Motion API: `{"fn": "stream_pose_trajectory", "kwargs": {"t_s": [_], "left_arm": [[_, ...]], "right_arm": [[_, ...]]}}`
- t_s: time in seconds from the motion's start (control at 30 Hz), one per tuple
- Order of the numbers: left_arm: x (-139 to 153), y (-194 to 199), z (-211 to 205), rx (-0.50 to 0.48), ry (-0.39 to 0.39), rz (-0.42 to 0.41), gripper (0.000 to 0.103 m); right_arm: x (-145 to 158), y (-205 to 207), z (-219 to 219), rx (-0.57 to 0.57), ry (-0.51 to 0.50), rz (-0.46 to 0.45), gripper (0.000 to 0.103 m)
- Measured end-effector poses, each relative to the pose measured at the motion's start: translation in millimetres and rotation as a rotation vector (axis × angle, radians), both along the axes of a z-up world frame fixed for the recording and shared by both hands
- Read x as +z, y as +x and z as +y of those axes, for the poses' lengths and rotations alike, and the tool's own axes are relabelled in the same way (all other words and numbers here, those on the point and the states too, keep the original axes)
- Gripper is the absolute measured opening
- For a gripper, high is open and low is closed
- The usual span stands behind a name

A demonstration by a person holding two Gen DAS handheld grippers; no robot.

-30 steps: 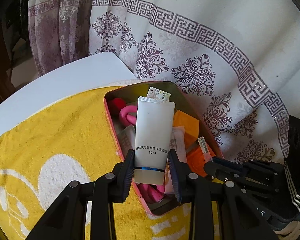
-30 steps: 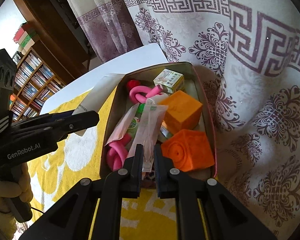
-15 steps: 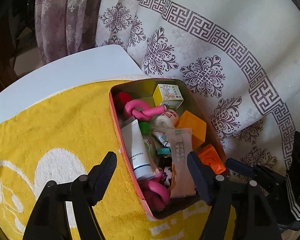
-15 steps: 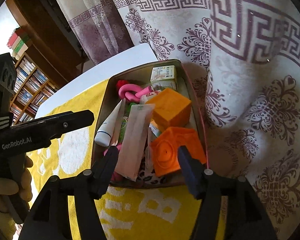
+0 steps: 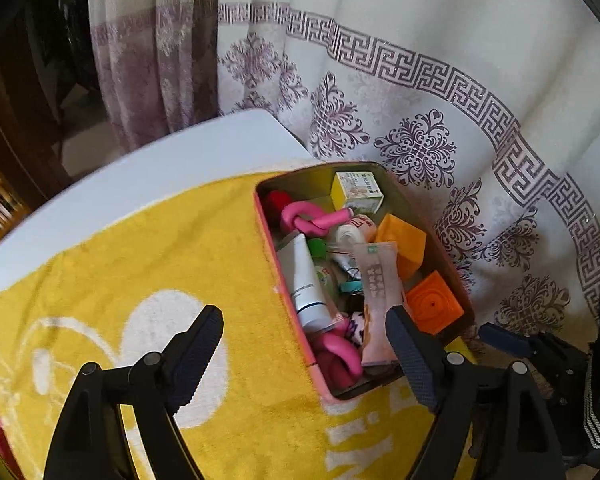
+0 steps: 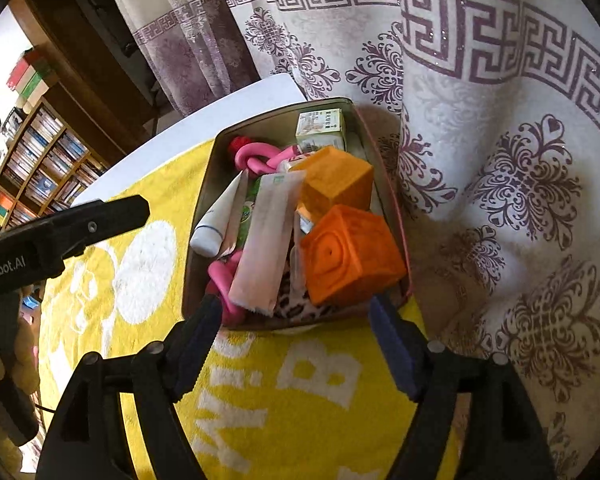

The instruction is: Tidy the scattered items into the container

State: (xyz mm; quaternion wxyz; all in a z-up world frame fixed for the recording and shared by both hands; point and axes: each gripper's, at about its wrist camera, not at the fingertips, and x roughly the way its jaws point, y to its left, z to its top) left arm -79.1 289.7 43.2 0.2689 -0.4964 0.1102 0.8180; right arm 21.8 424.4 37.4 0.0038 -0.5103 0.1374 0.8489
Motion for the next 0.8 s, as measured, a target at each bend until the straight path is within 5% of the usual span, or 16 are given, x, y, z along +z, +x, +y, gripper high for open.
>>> {"fn": "stream_pose_trajectory", "kwargs": {"t_s": [0.3, 0.53, 0.8], "left_arm": [[31.0, 26.6, -15.0, 0.066, -0.002, 0.044, 0.085], [52.7, 41.9, -24.6, 0.135, -0.080, 0.111, 0.085], [75.8, 56.7, -31.0, 0.141, -0.026, 0.117, 0.085]], "right_arm": [[8.3, 19.8, -10.8, 0.011, 0.029, 0.006, 0.080], [25.5, 33.8, -19.3, 0.033, 0.052, 0.042, 0.080], [55.3, 48.4, -27.7, 0.057, 0.083, 0.113, 0.081]]}}
